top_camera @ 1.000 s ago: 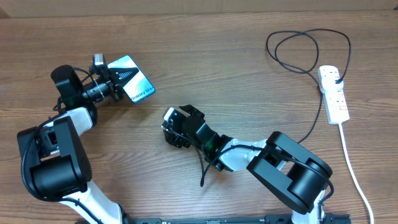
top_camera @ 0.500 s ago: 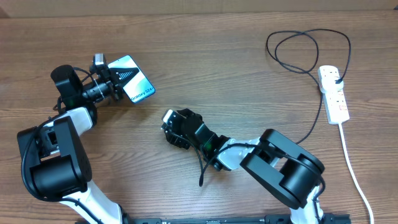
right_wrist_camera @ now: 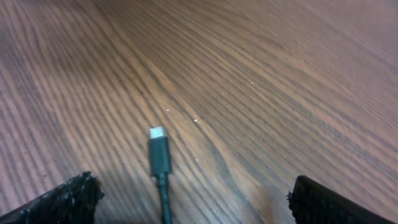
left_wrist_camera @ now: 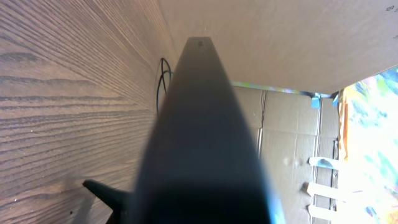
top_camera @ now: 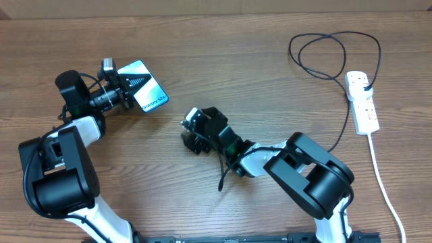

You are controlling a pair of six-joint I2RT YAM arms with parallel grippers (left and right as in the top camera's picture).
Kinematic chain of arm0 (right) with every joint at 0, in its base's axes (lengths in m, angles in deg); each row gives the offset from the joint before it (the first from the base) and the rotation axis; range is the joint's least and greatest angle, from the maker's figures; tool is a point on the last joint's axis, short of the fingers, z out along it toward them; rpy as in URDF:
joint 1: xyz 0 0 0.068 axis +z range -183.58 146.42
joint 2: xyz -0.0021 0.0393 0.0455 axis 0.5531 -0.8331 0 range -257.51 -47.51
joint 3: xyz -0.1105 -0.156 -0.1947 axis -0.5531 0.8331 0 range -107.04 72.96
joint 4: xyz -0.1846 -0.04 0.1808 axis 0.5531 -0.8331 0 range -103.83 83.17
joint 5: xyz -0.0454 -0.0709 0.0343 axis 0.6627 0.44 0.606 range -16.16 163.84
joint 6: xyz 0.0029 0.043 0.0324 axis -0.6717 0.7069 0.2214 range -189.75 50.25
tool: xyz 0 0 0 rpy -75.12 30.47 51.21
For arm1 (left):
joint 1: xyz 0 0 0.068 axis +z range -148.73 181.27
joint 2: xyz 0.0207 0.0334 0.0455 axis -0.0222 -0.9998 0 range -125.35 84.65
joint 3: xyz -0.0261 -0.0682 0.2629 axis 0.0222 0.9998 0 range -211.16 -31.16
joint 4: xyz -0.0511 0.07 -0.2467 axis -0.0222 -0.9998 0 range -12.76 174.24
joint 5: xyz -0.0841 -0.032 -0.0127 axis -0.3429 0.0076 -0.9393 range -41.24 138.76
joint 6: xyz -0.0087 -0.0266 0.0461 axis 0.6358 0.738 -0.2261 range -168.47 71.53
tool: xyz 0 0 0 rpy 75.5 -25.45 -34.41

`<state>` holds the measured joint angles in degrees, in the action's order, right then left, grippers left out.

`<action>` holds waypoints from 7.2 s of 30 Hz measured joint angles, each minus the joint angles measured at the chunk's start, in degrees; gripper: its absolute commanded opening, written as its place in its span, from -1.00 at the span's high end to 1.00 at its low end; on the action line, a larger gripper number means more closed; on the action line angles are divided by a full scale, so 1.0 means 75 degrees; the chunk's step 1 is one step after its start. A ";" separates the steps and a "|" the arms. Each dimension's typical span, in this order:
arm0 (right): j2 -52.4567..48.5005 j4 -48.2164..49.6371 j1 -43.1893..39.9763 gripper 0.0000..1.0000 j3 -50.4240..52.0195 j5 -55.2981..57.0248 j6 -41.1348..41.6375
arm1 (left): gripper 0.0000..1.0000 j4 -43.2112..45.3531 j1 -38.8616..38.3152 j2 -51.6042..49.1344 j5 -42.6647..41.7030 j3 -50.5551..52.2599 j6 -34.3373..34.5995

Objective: Plug charger to phone and switch on socket

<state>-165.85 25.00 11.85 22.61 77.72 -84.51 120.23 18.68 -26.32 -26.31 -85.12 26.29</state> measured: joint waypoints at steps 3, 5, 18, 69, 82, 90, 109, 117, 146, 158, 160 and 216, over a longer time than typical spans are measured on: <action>0.0137 -0.0583 -0.0020 -1.00 -0.0099 0.0000 0.0195 | 0.92 0.0000 0.0000 0.0000 -0.0003 0.0000 -0.0003; 0.0376 -0.1215 -0.0023 -1.00 -0.0137 -0.0003 0.0280 | 0.91 0.0003 0.0000 0.0000 -0.0003 0.0000 -0.0003; 0.0699 -0.5202 -0.0038 -1.00 -0.2031 -0.1142 0.0271 | 0.91 0.0003 0.0000 0.0000 -0.0017 0.0000 -0.0003; -0.0245 -0.4741 -0.0189 0.19 -0.2623 -0.0857 0.0195 | 0.91 0.0000 0.0533 0.0000 0.0090 0.0000 -0.0227; -0.0245 -0.4940 -0.0195 0.48 -0.2681 -0.0991 0.0204 | 0.91 0.0003 0.0533 0.0000 0.0090 0.0000 -0.0227; -0.0242 -0.5094 -0.0195 0.78 -0.2707 -0.1137 0.0189 | 0.92 0.0003 0.0533 0.0000 0.0090 0.0000 -0.0227; -0.0032 -0.7391 -0.1096 0.92 -0.3354 -0.3480 0.1317 | 0.91 -0.0085 0.0530 0.0000 0.0085 0.0000 -0.0597; 0.0857 -0.8099 -0.2052 0.92 -0.3363 -0.6006 0.1580 | 0.91 -0.0082 0.0157 0.0000 0.0061 0.0000 -0.0819; 0.0874 -0.8236 -0.2824 0.92 -0.3360 -1.0043 0.2410 | 0.91 0.0612 -0.1542 -0.0006 0.1419 -0.0015 0.0414; 0.0341 -0.7023 -0.2824 0.92 -0.3360 -1.1141 0.3535 | 0.91 0.0600 -0.1626 -0.0009 0.1346 -0.0015 0.0901; 0.0341 -0.6822 -0.2824 0.92 -0.3360 -1.1182 0.3756 | 0.91 0.0600 -0.1626 -0.0006 0.1303 -0.0012 0.0901; 0.0708 -0.6983 -0.2582 -0.41 -0.3351 -0.7076 0.4097 | 0.91 0.0420 -0.0545 -0.0009 0.1099 -0.0026 0.0469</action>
<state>-160.54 -27.37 -7.52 -2.52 24.65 -53.78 123.38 14.59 -26.39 -18.07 -85.31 29.81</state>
